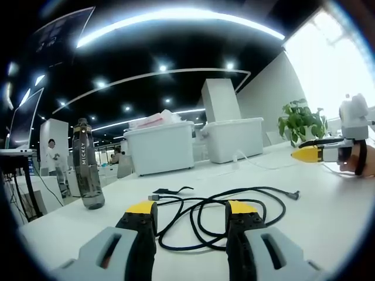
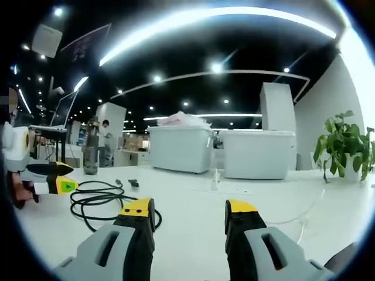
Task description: Coil the Type-C to USB data cable on the desktop and secure it with Velcro straps.
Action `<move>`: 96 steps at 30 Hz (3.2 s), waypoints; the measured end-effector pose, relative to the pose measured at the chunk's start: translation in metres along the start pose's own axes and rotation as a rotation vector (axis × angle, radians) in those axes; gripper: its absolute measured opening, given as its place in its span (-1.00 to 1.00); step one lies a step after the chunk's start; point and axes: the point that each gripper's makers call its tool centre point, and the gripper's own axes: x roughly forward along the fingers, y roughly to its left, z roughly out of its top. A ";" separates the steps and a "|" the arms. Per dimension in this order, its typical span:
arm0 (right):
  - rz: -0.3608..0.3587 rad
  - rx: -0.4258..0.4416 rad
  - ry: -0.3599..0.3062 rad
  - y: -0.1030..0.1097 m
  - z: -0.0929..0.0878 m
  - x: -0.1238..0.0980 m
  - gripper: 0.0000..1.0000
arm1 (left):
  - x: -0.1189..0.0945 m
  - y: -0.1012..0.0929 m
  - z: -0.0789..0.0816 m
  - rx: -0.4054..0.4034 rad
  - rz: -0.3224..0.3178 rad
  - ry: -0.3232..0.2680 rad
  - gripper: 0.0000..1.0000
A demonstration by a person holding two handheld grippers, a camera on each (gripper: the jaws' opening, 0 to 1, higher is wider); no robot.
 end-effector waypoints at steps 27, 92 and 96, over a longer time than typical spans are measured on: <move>0.074 0.137 -0.091 0.018 0.025 0.004 -0.13 | -0.005 0.024 0.017 -0.044 0.091 -0.075 -0.06; 0.493 -0.042 0.624 0.219 -0.068 0.165 -0.66 | 0.077 0.130 0.045 -0.016 -0.065 -0.184 0.08; 0.495 -0.058 0.592 0.223 -0.066 0.166 -0.71 | 0.076 0.127 0.044 -0.040 -0.079 -0.180 0.08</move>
